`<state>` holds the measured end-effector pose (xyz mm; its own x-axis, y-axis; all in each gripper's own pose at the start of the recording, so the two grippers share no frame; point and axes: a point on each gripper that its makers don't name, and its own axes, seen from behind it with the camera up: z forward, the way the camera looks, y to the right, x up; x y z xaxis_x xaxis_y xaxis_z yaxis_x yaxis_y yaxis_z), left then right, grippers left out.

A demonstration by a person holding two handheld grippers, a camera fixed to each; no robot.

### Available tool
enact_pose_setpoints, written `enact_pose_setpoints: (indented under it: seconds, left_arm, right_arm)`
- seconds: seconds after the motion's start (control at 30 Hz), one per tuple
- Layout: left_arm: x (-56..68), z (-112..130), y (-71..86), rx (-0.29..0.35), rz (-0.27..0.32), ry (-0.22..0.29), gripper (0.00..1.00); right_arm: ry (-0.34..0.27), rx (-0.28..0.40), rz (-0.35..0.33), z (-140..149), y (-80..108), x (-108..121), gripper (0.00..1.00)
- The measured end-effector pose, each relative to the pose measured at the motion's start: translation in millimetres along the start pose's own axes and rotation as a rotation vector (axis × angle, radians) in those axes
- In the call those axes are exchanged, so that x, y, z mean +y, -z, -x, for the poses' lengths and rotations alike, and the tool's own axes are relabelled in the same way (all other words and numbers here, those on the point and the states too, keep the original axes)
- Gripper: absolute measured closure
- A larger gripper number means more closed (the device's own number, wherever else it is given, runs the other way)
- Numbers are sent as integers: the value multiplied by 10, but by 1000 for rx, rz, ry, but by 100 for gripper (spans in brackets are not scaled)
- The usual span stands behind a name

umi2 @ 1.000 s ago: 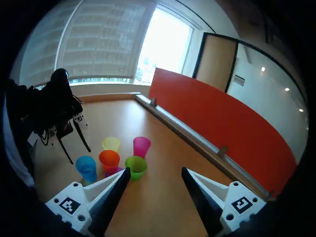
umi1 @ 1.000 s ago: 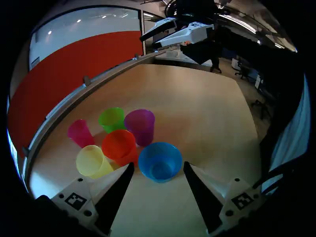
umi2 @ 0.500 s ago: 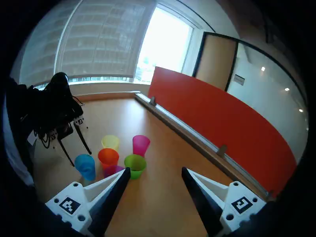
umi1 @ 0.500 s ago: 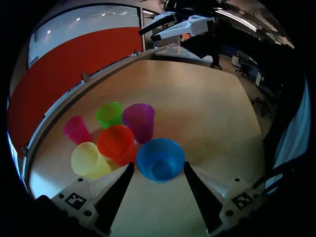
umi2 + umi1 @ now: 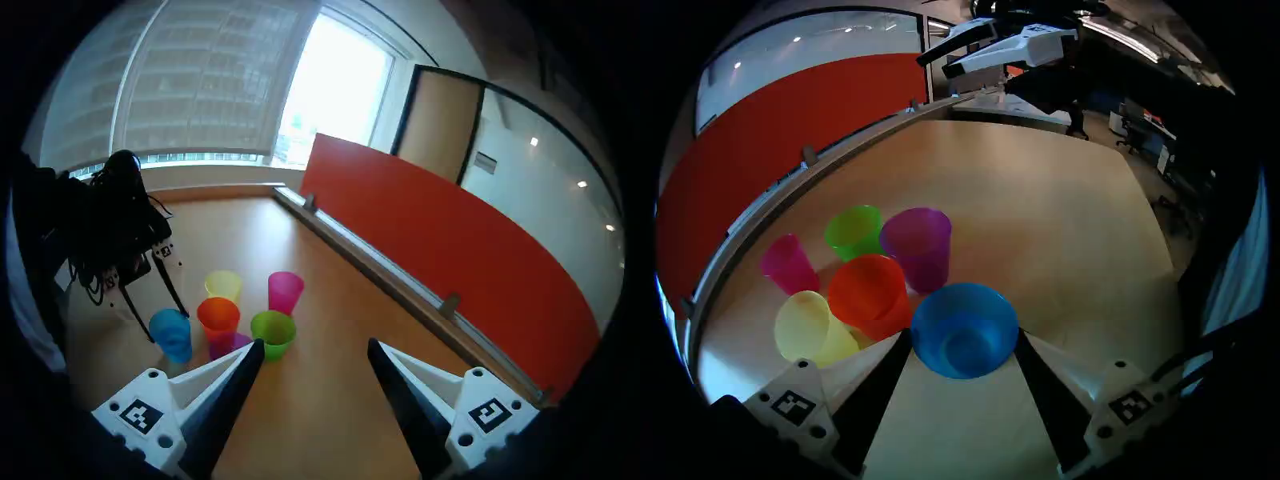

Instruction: Pour water

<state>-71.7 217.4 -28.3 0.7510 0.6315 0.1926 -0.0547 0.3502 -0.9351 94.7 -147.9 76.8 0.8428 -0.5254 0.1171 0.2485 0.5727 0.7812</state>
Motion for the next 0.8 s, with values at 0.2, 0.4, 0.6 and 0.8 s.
enact_pose_setpoints:
  seconds: [0.2,0.4,0.6,0.8]
  left_arm:
    - [-1,-4,-54,5,0,2,7]
    - [-6,10,-103,4,-5,-1,7]
    - [-8,5,-130,9,-11,-2,7]
    - [-4,15,-143,13,-13,8,10]
  right_arm:
    - [-2,1,3,14,9,23,0]
    - [5,4,10,23,9,33,0]
    - [3,5,16,35,13,53,0]
    - [4,10,15,17,29,49,0]
